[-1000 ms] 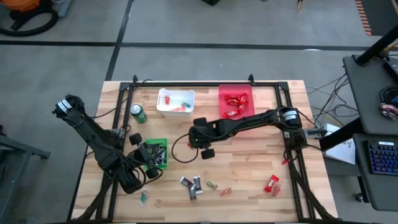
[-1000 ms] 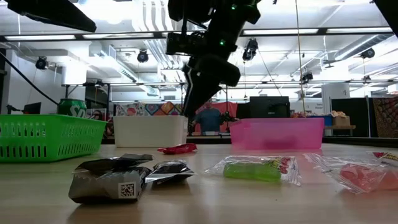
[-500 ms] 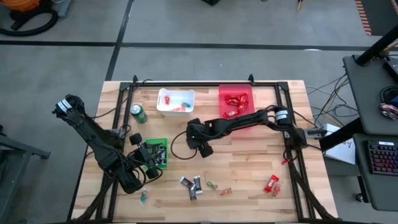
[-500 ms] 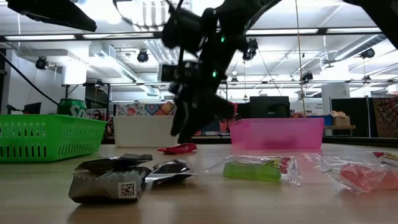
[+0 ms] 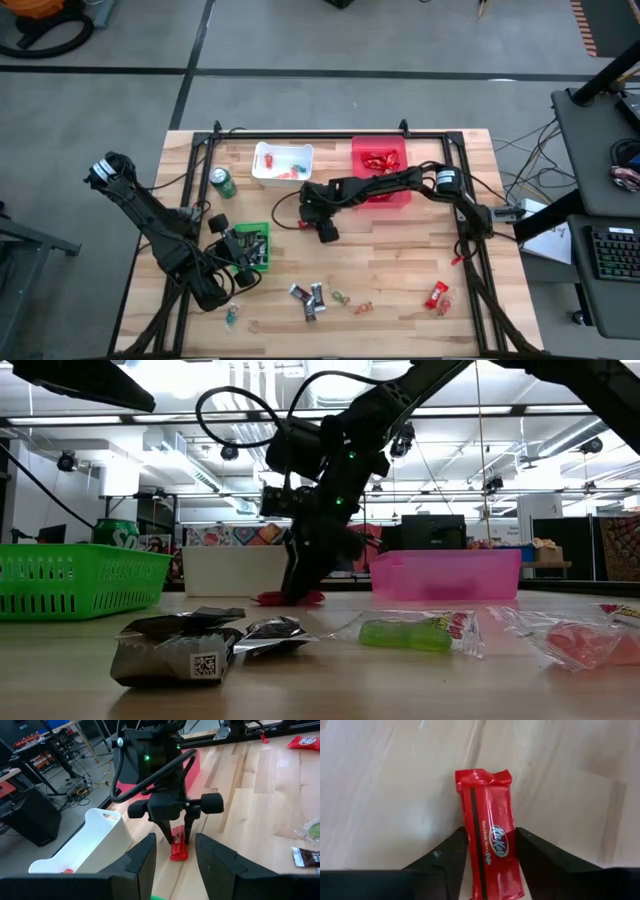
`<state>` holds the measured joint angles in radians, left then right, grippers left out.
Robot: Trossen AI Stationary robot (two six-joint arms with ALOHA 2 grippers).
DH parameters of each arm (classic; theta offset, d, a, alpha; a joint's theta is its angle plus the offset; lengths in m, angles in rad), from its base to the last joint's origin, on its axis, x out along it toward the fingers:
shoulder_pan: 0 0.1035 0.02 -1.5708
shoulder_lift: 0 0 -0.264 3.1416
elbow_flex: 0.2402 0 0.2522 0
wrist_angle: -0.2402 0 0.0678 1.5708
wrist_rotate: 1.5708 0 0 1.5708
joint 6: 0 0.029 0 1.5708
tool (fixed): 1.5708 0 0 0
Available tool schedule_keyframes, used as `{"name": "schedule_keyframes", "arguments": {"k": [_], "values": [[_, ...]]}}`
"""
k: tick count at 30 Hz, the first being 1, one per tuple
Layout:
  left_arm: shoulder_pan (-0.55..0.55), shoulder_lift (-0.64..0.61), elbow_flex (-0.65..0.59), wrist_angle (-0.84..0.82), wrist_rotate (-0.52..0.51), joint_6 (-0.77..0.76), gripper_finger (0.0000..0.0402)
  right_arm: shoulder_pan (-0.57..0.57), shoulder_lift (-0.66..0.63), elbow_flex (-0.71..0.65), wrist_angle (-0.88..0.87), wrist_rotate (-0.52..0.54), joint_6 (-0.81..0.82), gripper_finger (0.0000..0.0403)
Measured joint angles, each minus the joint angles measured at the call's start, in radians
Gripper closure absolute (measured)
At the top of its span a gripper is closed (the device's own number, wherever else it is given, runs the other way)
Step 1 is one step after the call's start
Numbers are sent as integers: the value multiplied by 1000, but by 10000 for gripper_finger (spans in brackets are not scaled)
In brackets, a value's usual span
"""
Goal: Organize candy in baskets
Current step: Put the red chocolate into the pink bin
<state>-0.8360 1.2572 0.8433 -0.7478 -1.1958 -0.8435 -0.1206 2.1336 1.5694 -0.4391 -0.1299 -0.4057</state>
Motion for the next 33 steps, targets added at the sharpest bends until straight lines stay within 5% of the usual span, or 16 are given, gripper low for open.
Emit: {"name": "schedule_keyframes", "arguments": {"k": [12, 33], "values": [[0, 0, 0, 0, -2, 0, 280, -2, -4, -1, 15, -36, 86, 363], [0, 0, 0, 14, -2, 0, 280, -3, -230, 6, -171, -77, 206, 369]]}}
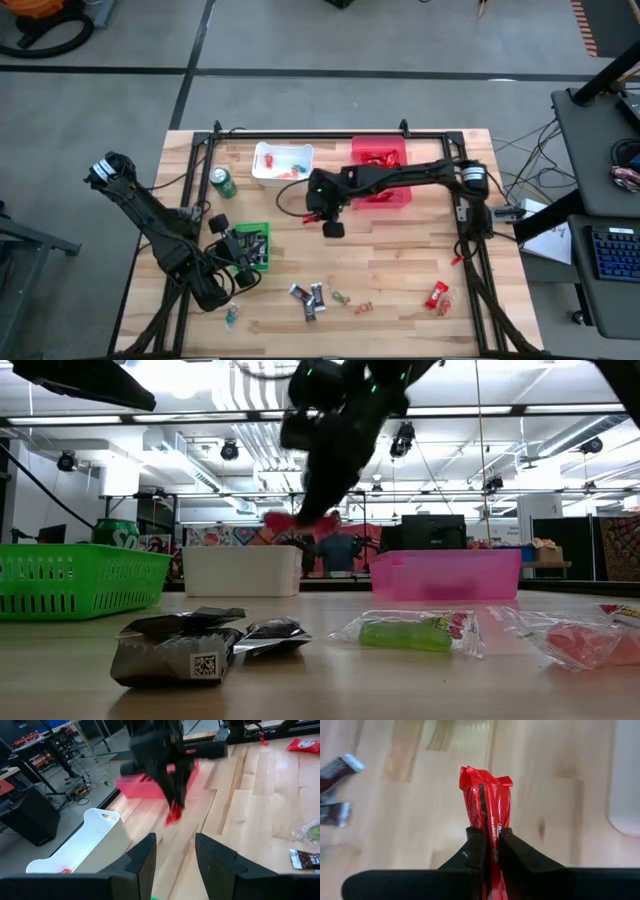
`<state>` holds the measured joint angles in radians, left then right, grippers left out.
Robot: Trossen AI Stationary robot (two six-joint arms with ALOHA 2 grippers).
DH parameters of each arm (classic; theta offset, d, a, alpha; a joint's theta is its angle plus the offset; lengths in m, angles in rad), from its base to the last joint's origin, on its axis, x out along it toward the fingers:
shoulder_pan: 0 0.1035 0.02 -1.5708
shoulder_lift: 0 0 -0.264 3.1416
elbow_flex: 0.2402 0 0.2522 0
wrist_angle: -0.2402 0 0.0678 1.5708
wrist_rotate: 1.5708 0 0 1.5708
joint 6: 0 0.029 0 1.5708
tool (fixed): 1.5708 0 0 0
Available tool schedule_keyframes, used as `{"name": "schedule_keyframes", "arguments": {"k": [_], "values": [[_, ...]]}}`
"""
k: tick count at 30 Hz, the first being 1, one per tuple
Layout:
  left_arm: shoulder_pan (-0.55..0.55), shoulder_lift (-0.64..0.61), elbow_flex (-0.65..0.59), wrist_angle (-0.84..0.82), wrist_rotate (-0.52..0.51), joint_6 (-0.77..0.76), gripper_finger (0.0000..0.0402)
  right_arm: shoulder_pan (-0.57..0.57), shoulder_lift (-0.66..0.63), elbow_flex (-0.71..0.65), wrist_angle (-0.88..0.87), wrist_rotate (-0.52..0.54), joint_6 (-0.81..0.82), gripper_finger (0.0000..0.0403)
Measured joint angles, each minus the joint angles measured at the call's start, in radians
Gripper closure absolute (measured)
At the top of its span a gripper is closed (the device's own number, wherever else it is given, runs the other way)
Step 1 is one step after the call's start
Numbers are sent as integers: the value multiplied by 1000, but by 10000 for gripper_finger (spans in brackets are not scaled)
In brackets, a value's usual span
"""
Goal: Organize candy in baskets
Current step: Put the red chocolate into the pink bin, then put the brown chocolate into the green basket
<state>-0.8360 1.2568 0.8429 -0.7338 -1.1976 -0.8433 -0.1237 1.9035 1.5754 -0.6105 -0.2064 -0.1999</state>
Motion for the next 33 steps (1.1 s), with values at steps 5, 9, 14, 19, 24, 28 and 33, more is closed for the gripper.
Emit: {"name": "schedule_keyframes", "arguments": {"k": [5, 9, 14, 19, 24, 28, 33], "values": [[2, 0, 0, 1, 0, 0, 280, -26, -109, -3, -164, 82, 65, 369], [4, 0, 0, 1, 0, 0, 280, -51, -187, -13, -327, 194, 112, 369], [6, 0, 0, 1, 0, 8, 280, -89, -267, -76, -390, 411, 162, 368], [7, 0, 0, 2, 0, 14, 280, -145, -313, -180, -377, 461, 242, 341], [7, 0, 0, 11, 1, 14, 280, -189, -318, -292, -333, 471, 270, 301], [7, 0, 0, 19, 2, 15, 280, -195, -319, -349, -261, 478, 268, 288], [7, 0, 0, 46, 25, 39, 280, -190, -334, -359, -180, 495, 285, 287]]}}
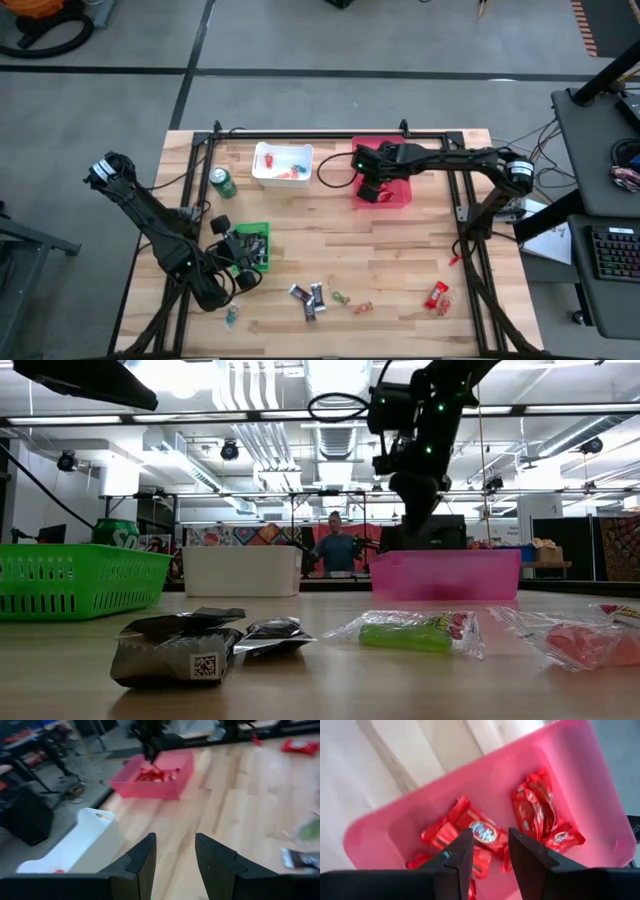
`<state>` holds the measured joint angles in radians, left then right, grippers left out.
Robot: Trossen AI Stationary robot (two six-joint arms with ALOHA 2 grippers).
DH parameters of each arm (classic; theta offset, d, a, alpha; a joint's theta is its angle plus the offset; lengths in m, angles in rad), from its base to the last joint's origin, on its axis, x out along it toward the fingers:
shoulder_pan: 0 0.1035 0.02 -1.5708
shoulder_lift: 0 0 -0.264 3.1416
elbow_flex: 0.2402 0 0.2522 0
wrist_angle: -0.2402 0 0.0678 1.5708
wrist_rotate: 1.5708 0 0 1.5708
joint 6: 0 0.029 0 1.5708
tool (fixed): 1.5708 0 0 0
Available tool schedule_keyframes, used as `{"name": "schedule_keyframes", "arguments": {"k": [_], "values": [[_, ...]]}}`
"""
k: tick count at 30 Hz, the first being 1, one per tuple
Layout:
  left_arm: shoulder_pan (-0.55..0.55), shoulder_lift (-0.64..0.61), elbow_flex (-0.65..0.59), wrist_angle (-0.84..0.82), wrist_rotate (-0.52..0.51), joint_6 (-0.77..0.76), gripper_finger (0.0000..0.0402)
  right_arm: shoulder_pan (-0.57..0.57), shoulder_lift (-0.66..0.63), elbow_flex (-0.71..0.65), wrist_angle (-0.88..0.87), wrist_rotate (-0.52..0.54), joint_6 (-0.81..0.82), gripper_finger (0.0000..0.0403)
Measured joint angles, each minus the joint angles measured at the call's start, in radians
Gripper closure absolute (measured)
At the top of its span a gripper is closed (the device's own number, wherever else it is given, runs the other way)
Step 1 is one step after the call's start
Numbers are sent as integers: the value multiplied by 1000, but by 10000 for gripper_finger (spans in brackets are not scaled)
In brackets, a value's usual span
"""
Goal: Organize candy in baskets
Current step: Put the brown chocolate into the green basket
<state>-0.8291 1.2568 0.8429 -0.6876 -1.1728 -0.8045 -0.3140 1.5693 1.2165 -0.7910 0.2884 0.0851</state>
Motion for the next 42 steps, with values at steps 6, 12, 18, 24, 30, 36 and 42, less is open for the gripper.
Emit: {"name": "schedule_keyframes", "arguments": {"k": [6, 12, 18, 24, 30, 36, 42], "values": [[12, 0, 0, 160, 239, 187, 280, 79, -55, 2, 46, -98, 73, 287], [47, 0, 0, 370, 520, 411, 280, 238, -112, 2, 83, -109, 133, 287], [55, 0, 0, 418, 562, 470, 280, 426, -143, -12, 146, -72, 195, 287], [60, 54, 0, 499, 562, 474, 280, 591, -158, -57, 243, 28, 220, 287], [70, 189, 3, 581, 612, 546, 280, 689, -170, -143, 396, 46, 261, 287], [99, 317, 45, 580, 641, 617, 280, 728, -170, -215, 554, 53, 270, 287], [151, 428, 97, 580, 794, 643, 280, 729, -167, -242, 602, 52, 284, 287]]}}
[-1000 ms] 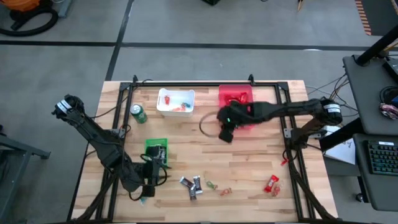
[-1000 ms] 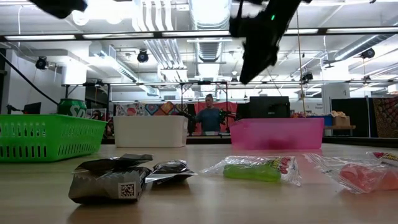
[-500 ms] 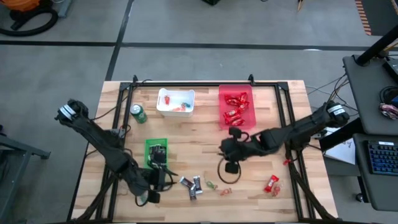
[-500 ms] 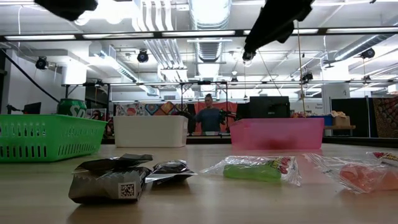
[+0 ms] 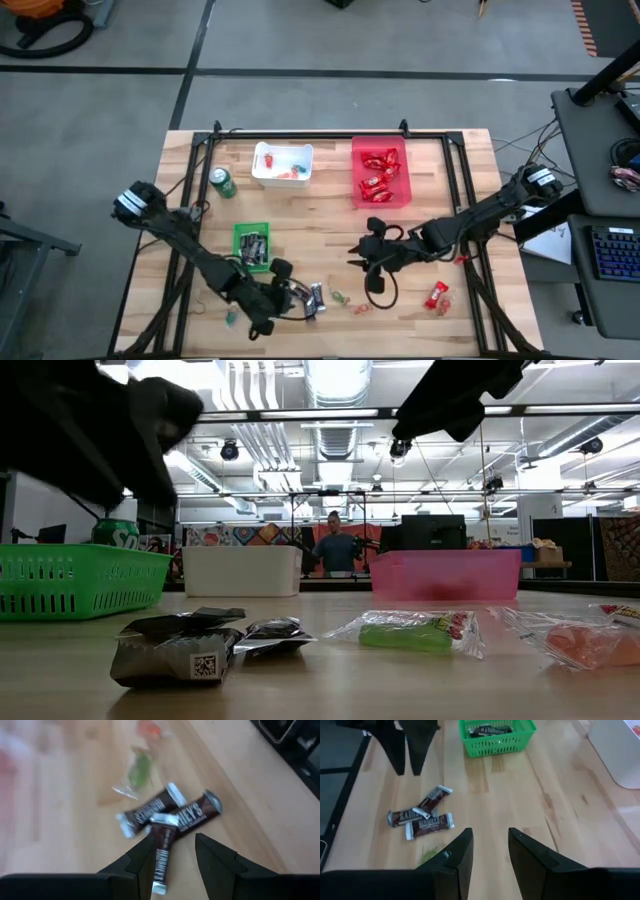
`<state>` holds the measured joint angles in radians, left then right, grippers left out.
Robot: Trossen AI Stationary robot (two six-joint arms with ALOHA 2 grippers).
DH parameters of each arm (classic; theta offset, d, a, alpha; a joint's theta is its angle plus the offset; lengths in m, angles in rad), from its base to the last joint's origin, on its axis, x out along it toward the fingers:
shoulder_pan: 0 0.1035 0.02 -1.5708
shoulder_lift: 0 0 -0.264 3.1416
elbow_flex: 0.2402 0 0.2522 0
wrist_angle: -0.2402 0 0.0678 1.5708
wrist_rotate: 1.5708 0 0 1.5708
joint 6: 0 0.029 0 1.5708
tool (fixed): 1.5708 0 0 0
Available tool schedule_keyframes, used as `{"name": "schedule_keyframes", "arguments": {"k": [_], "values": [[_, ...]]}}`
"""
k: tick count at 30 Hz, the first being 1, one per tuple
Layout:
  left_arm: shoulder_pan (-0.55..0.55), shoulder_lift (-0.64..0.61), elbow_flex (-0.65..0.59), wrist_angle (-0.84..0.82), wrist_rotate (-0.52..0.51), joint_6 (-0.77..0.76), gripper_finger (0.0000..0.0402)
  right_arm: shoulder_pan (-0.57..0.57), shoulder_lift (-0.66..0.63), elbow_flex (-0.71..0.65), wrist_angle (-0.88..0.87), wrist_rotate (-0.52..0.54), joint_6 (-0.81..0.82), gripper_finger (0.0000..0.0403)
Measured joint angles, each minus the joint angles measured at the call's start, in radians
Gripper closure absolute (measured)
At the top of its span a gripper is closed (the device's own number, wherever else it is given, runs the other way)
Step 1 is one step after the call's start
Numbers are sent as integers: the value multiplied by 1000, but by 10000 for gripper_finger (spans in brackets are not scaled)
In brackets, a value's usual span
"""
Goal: Organize candy in baskets
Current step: Put the brown chocolate into the green basket
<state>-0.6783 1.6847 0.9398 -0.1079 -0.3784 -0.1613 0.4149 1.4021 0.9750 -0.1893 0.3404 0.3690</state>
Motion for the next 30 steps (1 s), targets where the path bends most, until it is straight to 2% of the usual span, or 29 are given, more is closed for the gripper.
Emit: {"name": "schedule_keyframes", "arguments": {"k": [3, 7, 15, 18, 22, 30], "values": [[34, 50, 13, 1, 92, -7, 280, 0, 0, -4, 17, -1, 0, 287], [63, 93, 43, 8, 161, -3, 267, 0, 0, -5, 23, -2, 2, 287], [92, 96, 48, -10, 169, 30, 179, 0, 5, -6, 16, 0, 25, 287], [113, 114, 47, -22, 180, 29, 160, 0, 6, -10, 15, 0, 25, 287], [130, 137, 46, 14, 195, 50, 160, 0, 6, -18, 15, 1, 25, 287], [181, 179, 46, 23, 344, 19, 185, 0, 6, -20, 16, 1, 37, 287]]}}
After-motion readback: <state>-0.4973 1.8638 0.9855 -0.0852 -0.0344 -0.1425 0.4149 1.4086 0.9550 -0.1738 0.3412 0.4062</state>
